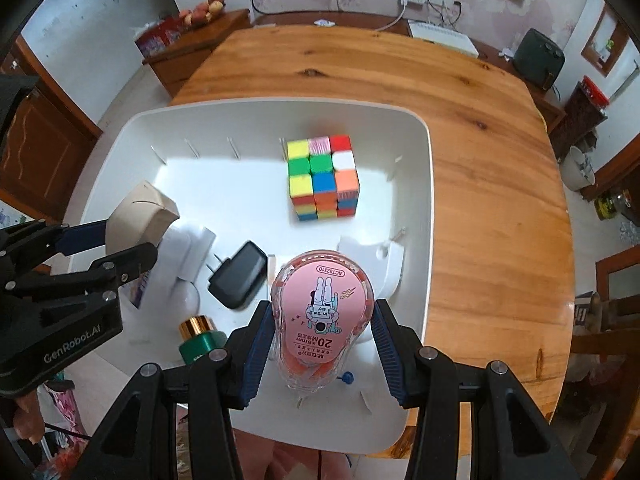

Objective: Organize rigid objects
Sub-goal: 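Carry the beige block with the left tool while the right tool carries the pink roller to the tray, then release the beige block in the tray with the left tool while the right tool releases the roller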

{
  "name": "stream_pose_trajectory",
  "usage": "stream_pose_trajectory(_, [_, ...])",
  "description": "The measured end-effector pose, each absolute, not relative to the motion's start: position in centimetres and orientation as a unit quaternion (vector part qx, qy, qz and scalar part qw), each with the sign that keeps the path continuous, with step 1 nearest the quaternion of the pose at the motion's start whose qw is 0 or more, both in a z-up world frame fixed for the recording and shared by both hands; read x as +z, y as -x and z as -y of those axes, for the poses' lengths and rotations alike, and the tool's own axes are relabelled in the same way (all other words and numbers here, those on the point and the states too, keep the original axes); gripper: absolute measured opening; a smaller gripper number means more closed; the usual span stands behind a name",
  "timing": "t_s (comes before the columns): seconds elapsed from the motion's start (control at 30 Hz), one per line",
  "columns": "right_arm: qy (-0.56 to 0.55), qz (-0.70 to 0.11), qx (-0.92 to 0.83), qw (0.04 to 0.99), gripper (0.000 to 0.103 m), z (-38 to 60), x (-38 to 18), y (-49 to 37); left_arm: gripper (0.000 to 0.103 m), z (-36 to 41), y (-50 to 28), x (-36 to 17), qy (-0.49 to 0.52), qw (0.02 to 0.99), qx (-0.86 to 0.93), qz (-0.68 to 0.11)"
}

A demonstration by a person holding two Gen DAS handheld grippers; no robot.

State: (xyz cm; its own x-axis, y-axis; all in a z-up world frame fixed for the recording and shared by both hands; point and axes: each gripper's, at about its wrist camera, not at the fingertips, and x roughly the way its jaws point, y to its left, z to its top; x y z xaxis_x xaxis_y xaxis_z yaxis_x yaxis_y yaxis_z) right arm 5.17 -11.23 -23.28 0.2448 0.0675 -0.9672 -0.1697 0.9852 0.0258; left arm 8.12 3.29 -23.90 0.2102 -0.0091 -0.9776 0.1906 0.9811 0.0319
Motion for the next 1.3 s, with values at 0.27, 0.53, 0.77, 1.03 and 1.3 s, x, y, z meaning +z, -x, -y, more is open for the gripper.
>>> stream_pose_trajectory(0.27, [0.053,-0.629,0.068,0.773,0.050,10.7,-25.0,-4.9,0.051,-2.9,-7.7,-25.1,-0.087,0.770,-0.067,-0.628])
stream_pose_trajectory(0.53, [0.049,-0.621,0.067,0.780,0.063,11.0,-24.0,-4.4,0.070,-2.8,-7.3,-24.3,-0.081,0.776,-0.072,-0.621])
stream_pose_trajectory(0.77, [0.039,-0.600,0.067,0.796,0.064,11.8,-22.0,-3.9,0.083,-2.8,-6.8,-23.0,-0.065,0.784,-0.072,-0.613])
stream_pose_trajectory(1.03, [0.038,-0.572,0.074,0.816,0.064,12.4,-18.7,-3.3,0.083,-2.5,-6.2,-20.1,-0.062,0.804,-0.069,-0.587])
stream_pose_trajectory(1.3, [0.025,-0.545,0.079,0.835,0.064,13.1,-15.2,-3.0,0.083,-2.4,-6.0,-15.7,-0.056,0.829,-0.053,-0.555])
